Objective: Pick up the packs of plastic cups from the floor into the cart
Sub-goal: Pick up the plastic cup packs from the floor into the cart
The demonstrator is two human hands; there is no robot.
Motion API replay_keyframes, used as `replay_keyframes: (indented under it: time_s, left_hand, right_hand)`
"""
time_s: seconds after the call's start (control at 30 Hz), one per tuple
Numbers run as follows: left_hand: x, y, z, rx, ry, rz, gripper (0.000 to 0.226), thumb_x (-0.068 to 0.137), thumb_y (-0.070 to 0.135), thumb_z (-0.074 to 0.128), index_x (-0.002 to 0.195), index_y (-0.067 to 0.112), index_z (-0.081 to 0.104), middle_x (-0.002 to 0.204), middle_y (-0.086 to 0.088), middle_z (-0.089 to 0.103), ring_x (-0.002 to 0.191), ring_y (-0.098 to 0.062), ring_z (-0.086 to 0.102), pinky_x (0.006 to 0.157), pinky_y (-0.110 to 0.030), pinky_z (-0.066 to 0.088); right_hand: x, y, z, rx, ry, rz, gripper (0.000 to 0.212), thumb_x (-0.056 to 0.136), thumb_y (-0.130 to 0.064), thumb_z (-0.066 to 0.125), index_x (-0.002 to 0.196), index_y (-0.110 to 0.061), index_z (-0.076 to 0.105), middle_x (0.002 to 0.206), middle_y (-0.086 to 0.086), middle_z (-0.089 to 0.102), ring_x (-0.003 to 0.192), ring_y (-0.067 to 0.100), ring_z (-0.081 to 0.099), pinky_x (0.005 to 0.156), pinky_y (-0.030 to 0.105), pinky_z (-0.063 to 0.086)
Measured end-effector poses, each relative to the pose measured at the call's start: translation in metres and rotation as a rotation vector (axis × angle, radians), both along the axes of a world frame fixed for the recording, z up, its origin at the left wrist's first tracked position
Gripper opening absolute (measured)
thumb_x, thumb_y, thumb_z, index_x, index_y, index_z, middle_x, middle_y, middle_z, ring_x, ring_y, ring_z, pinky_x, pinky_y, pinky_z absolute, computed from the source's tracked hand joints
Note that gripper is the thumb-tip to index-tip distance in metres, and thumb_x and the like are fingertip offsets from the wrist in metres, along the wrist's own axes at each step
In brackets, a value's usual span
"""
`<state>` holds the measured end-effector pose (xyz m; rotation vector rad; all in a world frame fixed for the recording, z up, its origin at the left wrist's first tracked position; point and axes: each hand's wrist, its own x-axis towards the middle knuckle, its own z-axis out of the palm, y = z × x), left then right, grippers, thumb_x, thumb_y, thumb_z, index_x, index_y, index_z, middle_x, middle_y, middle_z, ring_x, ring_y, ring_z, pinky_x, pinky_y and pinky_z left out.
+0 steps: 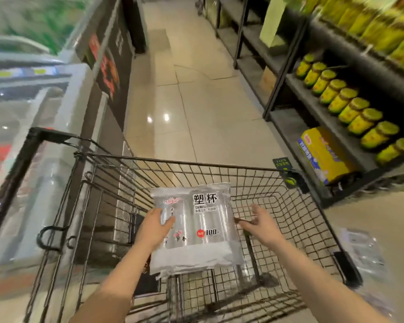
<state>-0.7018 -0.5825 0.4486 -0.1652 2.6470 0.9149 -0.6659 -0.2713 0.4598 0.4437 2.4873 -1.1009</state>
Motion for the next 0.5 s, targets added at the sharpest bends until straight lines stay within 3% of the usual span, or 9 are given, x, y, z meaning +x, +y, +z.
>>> replay_keyframes:
  time_s: [0.1,0.23,0.37,0.5]
  left_hand:
    - [0.009,0.031,0.027,-0.001,0.057,-0.125,0.061,0.089,0.048,0.056,0.136,0.011,0.044,0.136,-0.01,0.05,0.121,-0.027,0.051,0.102,-0.045,0.043]
    - [0.031,0.096,0.058,0.069,0.162,-0.353,0.048,0.089,0.038,0.062,0.124,0.007,0.052,0.122,-0.013,0.058,0.109,-0.026,0.054,0.092,-0.036,0.044]
    - [0.066,0.173,0.082,0.096,0.213,-0.571,0.052,0.089,0.039,0.06,0.131,0.009,0.049,0.128,-0.01,0.055,0.114,-0.023,0.054,0.096,-0.037,0.046]
    - [0.112,0.254,0.097,0.128,0.252,-0.76,0.055,0.089,0.041,0.06,0.132,0.008,0.048,0.129,-0.009,0.054,0.117,-0.021,0.052,0.1,-0.035,0.044]
  right_hand:
    - [0.053,0.016,0.037,0.058,0.097,-0.096,0.08,0.082,-0.045,0.067,0.148,-0.019,0.028,0.148,0.006,0.037,0.129,0.022,0.044,0.107,0.042,0.04]
    - [0.134,0.053,0.068,0.062,0.119,-0.299,0.08,0.083,-0.043,0.067,0.147,-0.014,0.03,0.146,0.009,0.038,0.129,0.023,0.044,0.105,0.034,0.038]
    - [0.217,0.097,0.089,0.086,0.165,-0.502,0.081,0.077,-0.05,0.068,0.139,-0.006,0.04,0.136,0.014,0.047,0.123,0.025,0.047,0.097,0.029,0.037]
    - [0.301,0.138,0.104,0.076,0.199,-0.723,0.068,0.084,-0.026,0.071,0.141,-0.008,0.038,0.132,0.007,0.046,0.118,0.021,0.049,0.097,0.027,0.038]
